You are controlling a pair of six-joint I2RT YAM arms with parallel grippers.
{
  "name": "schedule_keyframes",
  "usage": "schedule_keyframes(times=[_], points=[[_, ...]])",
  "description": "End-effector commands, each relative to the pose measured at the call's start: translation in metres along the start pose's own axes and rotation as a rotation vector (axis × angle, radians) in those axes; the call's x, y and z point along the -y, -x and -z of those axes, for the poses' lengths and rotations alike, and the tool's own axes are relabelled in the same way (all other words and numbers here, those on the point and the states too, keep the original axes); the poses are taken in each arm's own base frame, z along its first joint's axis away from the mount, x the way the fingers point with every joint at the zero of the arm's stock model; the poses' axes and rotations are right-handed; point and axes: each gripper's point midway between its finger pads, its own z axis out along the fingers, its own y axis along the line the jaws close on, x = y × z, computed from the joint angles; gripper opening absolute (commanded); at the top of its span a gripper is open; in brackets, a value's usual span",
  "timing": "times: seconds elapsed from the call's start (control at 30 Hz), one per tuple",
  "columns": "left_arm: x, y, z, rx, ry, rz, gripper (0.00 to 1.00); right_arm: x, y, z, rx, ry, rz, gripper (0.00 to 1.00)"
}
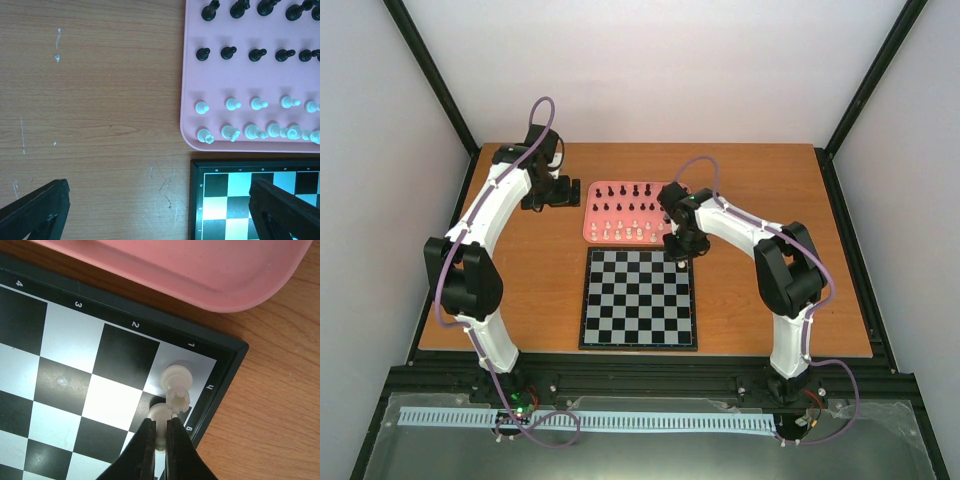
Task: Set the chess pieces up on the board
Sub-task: Place the chess piece on the chessboard.
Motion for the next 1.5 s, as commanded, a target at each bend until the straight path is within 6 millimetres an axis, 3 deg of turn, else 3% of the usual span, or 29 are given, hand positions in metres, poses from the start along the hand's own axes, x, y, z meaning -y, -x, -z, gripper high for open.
schedule_keyframes(times=[0.0,1.13,1.47], points=[[0.001,0.007,0.014,0.046,-0.009,-0.009,1.00,-0.004,0.005,-0.003,0.006,-0.004,0.019,0.03],[0.000,0.007,0.012,0.043,-0.004,-0.007,1.00,-0.006,-0.007,0.000,-0.020,0.016,0.030,0.14],[-0.001,0.007,0.011,0.041,0.002,-0.008,1.00,-0.008,-0.005,0.010,-0.002,0.030,0.034,0.39]])
